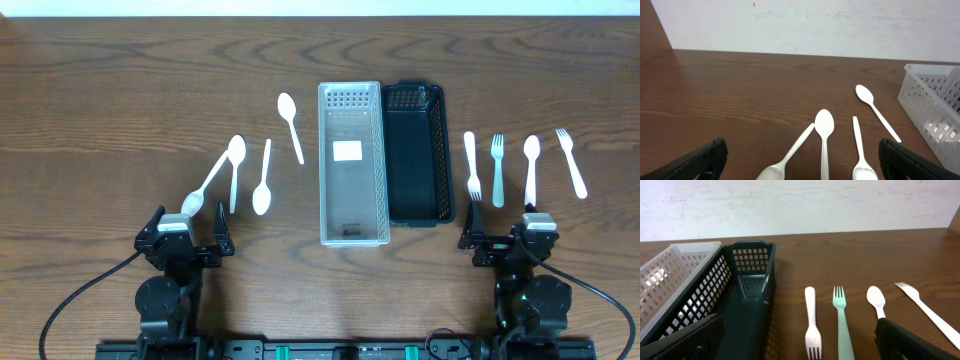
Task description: Pack container
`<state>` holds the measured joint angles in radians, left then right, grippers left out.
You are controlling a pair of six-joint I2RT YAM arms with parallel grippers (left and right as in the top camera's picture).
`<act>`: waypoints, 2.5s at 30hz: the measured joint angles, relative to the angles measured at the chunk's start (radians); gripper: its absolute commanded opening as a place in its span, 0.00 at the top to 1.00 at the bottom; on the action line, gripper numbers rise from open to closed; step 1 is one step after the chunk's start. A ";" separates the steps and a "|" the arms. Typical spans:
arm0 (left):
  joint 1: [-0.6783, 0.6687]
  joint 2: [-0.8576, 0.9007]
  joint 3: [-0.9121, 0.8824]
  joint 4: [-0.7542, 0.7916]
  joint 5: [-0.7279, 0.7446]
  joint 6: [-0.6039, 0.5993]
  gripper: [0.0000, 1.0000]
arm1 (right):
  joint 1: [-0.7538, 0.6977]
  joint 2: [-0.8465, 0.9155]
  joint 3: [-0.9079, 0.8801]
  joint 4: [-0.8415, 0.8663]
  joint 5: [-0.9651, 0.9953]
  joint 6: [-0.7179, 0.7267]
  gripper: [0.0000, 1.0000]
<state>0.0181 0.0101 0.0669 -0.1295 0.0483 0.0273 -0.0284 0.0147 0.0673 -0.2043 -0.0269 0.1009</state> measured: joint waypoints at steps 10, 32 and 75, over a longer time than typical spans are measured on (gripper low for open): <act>0.000 0.000 0.000 0.000 0.000 0.000 0.02 | 0.000 0.000 0.000 0.000 0.000 0.000 0.01; 0.000 0.000 0.000 0.000 0.000 0.000 0.02 | 0.000 0.000 0.000 0.000 0.000 0.000 0.01; 0.000 0.000 0.000 0.000 0.000 0.000 0.02 | 0.000 0.115 0.196 -0.036 -0.016 0.039 0.01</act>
<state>0.0181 0.0101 0.0669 -0.1295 0.0479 0.0273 -0.0284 0.1299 0.2634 -0.2401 -0.0425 0.1398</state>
